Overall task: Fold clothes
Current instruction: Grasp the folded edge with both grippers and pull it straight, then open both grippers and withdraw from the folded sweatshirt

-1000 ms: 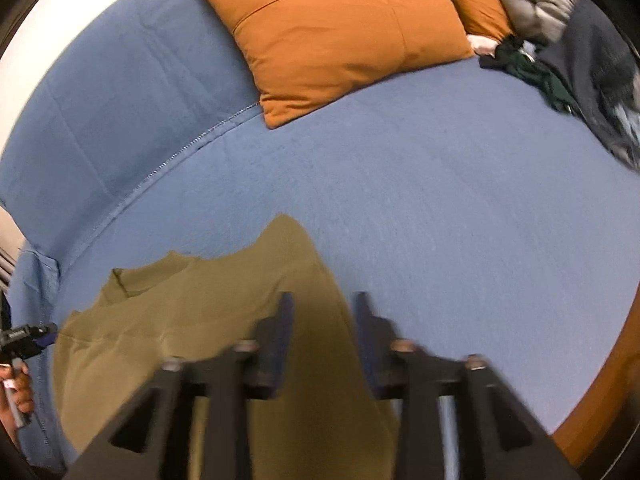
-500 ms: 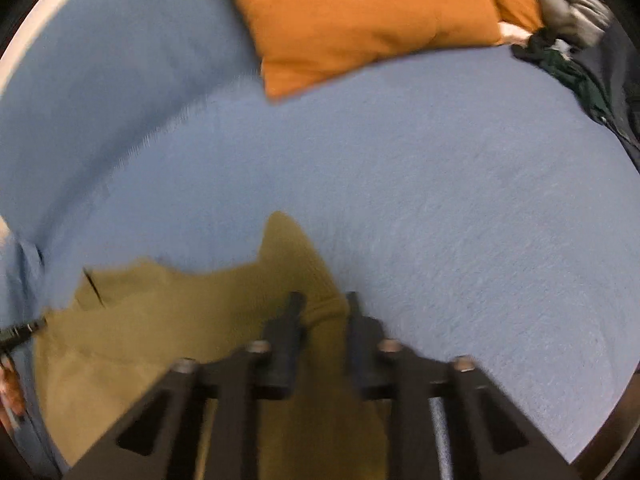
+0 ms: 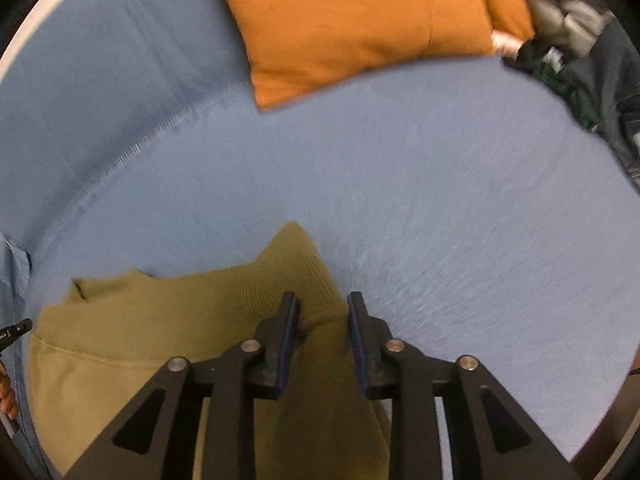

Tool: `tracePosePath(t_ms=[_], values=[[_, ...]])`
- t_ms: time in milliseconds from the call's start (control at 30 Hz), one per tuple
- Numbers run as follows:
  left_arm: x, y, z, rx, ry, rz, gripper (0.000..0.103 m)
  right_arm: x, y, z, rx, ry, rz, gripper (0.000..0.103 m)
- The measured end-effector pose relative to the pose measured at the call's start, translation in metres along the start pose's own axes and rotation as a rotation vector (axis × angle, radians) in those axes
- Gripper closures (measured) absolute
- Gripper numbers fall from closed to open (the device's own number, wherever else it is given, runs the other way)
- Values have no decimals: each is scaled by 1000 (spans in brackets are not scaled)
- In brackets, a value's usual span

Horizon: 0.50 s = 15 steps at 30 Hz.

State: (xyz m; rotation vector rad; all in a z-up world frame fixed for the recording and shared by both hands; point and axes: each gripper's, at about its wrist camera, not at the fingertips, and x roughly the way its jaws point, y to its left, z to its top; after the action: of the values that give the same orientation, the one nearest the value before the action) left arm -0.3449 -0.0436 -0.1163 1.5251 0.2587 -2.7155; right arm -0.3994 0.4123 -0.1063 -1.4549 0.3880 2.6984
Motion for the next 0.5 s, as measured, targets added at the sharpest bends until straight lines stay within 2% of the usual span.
tracePosePath(t_ms=[67,133,167,233,300,333,400,433,467,500], values=[[-13,-9,-14,30,20,-69,85,-30,0,-6,7,-59,23,75],[-25,-17,-30,59,46,-135,85,-52,3,-22,-13,-71,40,71],[-16,-19,-44,72,107,-136,85,-55,3,-34,-30,-45,49,68],[11,-18,-67,92,251,-55,85,-54,2,-57,-59,31,52,59],[8,-9,-83,36,276,11,85,-39,-4,-88,-95,171,-19,59],[-10,-11,-85,22,237,-9,85,-36,-9,-102,-108,220,-57,59],[-48,-16,-95,9,147,-72,85,-57,-18,-117,-91,178,-60,59],[-67,-20,-103,11,102,-109,83,-68,-21,-121,-76,148,-34,59],[-74,-24,-115,25,98,-110,76,-75,-25,-127,-65,135,-20,59],[-69,-25,-125,39,134,-88,74,-70,-30,-138,-65,182,-47,59]])
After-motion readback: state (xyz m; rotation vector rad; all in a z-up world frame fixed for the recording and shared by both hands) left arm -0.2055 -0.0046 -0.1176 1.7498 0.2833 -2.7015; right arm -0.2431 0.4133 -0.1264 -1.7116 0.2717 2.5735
